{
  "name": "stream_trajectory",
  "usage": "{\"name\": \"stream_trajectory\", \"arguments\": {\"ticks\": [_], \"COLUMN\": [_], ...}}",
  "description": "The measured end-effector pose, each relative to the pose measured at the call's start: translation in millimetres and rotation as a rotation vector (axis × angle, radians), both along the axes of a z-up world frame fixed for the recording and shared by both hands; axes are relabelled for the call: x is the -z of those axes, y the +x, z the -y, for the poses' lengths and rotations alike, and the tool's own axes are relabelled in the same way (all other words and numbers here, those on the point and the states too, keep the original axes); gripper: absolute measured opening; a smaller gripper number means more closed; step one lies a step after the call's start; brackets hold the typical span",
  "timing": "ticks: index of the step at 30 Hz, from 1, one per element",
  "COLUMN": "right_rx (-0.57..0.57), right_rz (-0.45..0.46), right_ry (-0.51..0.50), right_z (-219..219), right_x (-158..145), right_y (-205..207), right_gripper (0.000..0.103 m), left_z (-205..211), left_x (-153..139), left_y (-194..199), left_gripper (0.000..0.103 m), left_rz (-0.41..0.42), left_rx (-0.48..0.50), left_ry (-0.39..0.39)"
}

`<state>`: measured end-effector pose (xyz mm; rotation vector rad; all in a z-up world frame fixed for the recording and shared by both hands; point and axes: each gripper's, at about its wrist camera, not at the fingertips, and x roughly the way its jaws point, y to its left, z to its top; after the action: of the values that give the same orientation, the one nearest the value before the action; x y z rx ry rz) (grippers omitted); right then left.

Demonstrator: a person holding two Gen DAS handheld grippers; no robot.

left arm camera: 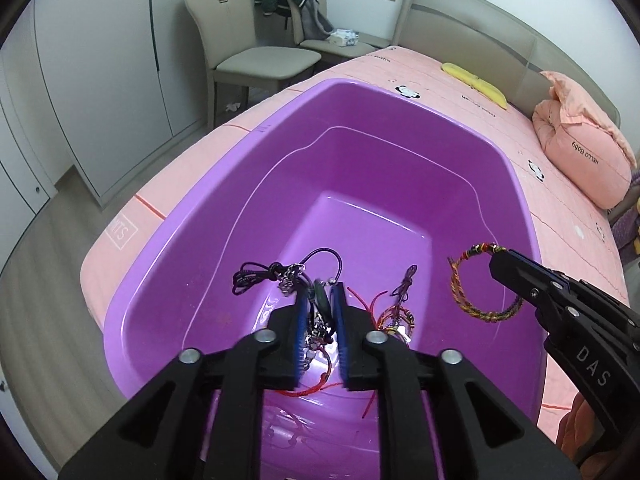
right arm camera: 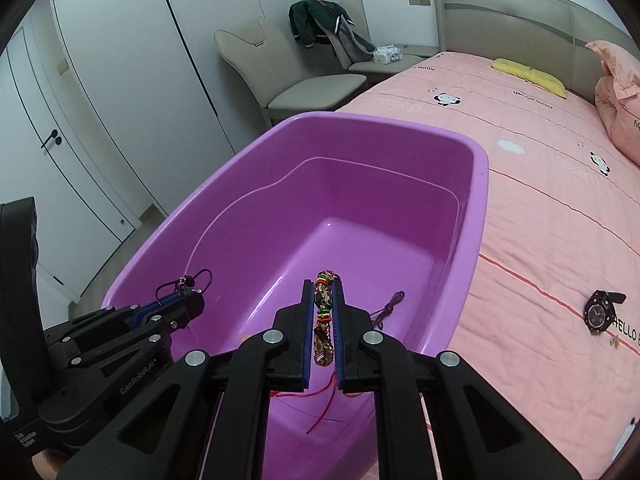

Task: Organize jewelry
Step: 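Open both tools to drop the necklace and bracelet into the basin, then move both open tools back over the remaining jewelry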

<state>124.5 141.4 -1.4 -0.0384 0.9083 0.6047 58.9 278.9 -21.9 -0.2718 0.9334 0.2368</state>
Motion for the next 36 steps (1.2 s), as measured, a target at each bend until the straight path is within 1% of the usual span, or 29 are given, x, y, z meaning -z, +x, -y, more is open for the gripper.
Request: {"name": "stream_trajectory", "arguments": {"ticks": [1,2,3,5,6,8,11,14,19,36], "right_rx": [0.014,0.029,0.045,0.064,0.068,0.082,0.091,0.093,0.107,0.157], "right_rz": [0.011,0.028,0.051,0.076,0.084,0.096,0.103,0.098,0.084,0.103], "right_ry": [-0.023,-0.03,-0.029,-0.037,-0.036,-0.04,-0.03,-0.022,0.003,0.056], "right_z": [1,3,6,13,16,23,32,42,59,102], "right_x": [-1,-3,-6,-10,-11,-15,-17,-18,-19,-30], "right_y": [-1,0,-2,-6,-7,-11,-19,-25,-34,-58], "right_gripper": [0.031,0.04,0.046,0.047,0.047,0.047,0.05,0.051,0.052,0.053], "left_z": [-1,-2,-2,-4,-4,-4,-6,-2,10,55], "left_x": [-1,-2,-5,-12,-14,-18,-23,-28,-35,-52], "left_y": [-1,-3,-7,-15,-16,-19,-25,-31,-37,-49], "left_gripper": [0.04,0.064,0.083,0.088,0.09,0.092,0.094,0.094,0.094,0.094], "left_rz": [0.0,0.004,0.019,0.048,0.046,0.036,0.04,0.043,0.042,0.05], "left_rx": [-0.007,-0.02,-0.042,-0.075,-0.081,-0.101,-0.138,-0.147,-0.14,-0.08], "left_ry": [0.0,0.003,0.015,0.04,0.045,0.046,0.041,0.042,0.078,0.107]}}
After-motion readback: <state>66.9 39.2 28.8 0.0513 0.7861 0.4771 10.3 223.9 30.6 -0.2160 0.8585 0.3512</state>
